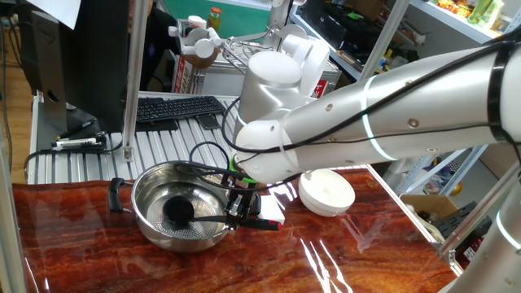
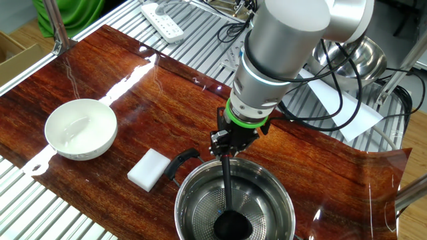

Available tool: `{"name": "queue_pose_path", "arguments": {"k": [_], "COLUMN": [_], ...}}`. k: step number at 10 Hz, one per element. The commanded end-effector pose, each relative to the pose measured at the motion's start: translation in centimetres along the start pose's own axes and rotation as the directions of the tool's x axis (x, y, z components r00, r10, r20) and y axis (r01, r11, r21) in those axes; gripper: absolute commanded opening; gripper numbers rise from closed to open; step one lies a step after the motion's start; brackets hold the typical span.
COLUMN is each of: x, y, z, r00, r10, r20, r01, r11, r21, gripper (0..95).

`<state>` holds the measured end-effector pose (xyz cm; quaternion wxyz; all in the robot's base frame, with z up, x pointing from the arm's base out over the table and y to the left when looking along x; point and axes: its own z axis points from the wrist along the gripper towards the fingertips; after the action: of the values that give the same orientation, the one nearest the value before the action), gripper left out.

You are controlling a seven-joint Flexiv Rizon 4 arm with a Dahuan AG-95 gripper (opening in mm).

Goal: Scoop water with a large spoon from one bowl to another

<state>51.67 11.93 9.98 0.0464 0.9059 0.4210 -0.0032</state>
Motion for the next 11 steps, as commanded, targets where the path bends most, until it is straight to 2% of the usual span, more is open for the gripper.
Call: {"name": "queue_pose_path", "arguments": {"k": [1,2,5,7,9,11], "x": [0.03,0.01,-0.01,-0.03,-0.14,-0.15], "y": [-0.08,-0.11,-0.13,-0.17,-0.24,-0.28], "z": [0.04,-0.01,-0.04,-0.13,-0.82,-0.74], "r00": [0.999,0.999,0.998,0.996,0.993,0.989], "r10": [-0.032,-0.043,-0.067,-0.084,-0.108,-0.141], "r20": [0.002,0.001,-0.003,-0.020,-0.041,-0.055], "r01": [0.032,0.043,0.067,0.083,0.108,0.140], "r11": [0.999,0.999,0.998,0.996,0.994,0.990], "r21": [0.000,0.000,-0.007,-0.018,0.000,-0.006], "gripper": [19.0,0.0,0.0,0.0,0.0,0.0]}}
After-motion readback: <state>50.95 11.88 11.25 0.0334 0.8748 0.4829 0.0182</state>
